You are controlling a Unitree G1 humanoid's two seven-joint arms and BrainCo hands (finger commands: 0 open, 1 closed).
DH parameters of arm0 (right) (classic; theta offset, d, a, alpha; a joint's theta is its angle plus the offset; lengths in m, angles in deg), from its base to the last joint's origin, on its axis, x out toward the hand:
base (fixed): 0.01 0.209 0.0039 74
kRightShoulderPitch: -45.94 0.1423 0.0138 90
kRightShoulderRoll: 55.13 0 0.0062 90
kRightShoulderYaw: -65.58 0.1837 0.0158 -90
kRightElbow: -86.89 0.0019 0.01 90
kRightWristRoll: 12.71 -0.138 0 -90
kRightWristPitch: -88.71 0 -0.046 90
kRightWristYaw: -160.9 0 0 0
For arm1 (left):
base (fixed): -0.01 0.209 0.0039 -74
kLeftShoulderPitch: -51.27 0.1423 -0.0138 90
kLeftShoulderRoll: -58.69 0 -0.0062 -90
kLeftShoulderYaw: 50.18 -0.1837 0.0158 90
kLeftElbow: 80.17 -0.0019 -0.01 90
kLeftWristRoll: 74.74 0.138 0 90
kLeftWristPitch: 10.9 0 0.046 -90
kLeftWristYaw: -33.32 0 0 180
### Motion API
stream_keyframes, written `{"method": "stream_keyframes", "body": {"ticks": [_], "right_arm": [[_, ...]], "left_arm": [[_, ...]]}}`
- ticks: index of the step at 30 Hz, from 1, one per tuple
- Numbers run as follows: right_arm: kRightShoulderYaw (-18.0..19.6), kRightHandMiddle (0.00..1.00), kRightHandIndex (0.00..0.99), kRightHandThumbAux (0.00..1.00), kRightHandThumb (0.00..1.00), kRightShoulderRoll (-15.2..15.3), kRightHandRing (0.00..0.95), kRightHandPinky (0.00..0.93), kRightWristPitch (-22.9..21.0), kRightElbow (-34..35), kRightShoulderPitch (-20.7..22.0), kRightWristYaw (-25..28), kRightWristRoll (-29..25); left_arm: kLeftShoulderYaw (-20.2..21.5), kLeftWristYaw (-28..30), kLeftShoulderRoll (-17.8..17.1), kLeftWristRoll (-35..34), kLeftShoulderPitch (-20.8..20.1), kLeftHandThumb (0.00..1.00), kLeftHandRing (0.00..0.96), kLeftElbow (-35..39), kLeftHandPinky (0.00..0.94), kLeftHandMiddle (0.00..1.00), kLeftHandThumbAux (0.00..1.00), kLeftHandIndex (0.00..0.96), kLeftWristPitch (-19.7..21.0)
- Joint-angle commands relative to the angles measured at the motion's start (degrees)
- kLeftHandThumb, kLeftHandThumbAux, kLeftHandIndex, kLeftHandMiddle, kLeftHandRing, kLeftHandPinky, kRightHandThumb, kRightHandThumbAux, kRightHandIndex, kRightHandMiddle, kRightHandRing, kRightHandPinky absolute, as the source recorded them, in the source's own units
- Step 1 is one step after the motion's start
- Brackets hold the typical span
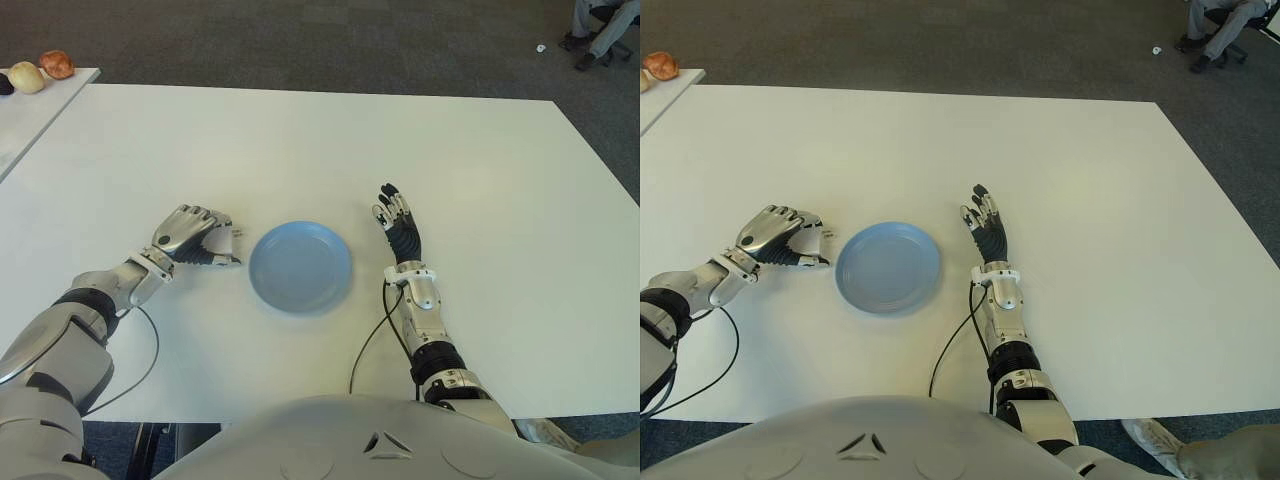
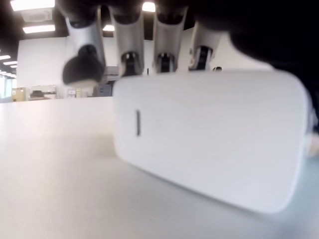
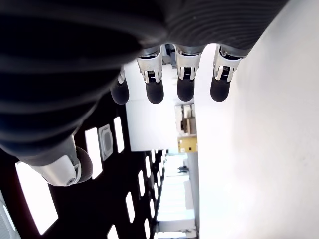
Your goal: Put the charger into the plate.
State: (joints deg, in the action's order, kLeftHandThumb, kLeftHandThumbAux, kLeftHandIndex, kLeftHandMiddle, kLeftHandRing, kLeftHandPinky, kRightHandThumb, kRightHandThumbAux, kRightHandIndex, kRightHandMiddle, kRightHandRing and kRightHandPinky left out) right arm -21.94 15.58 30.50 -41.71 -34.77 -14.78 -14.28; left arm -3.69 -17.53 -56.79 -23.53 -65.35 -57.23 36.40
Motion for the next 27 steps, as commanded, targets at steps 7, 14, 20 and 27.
{"method": "stream_keyframes", "body": {"ticks": [7, 14, 20, 27], "right_arm": [[0.2, 0.062, 0.041, 0.534, 0.0, -0.3, 0.043, 0.059, -2.0, -0.9, -2.5, 0.4, -0.7], [0.1, 0.068, 0.044, 0.536, 0.0, -0.4, 0.048, 0.062, -1.9, -0.6, -2.7, 0.4, -0.6], [0.0, 0.066, 0.041, 0.541, 0.0, -0.4, 0.05, 0.063, -2.1, -0.4, -2.8, 0.2, -0.4], [0.1, 0.064, 0.039, 0.545, 0.0, -0.2, 0.049, 0.067, -2.6, -0.1, -2.8, -0.1, -0.3]], "left_arm": [[-0.8, -0.2, -0.8, 2.7, 1.7, 0.75, 0.872, 1.8, 0.852, 0.877, 0.696, 0.442, -0.8], [2.0, 0.9, -2.1, 0.4, 2.3, 0.75, 0.873, 6.4, 0.852, 0.881, 0.696, 0.442, -3.0], [8.0, 8.1, -6.1, -4.0, 4.5, 0.75, 0.877, 18.0, 0.851, 0.886, 0.697, 0.441, -4.7], [16.6, 19.4, -8.4, -12.4, 9.2, 0.75, 0.88, 30.9, 0.846, 0.892, 0.697, 0.441, -3.5]]}}
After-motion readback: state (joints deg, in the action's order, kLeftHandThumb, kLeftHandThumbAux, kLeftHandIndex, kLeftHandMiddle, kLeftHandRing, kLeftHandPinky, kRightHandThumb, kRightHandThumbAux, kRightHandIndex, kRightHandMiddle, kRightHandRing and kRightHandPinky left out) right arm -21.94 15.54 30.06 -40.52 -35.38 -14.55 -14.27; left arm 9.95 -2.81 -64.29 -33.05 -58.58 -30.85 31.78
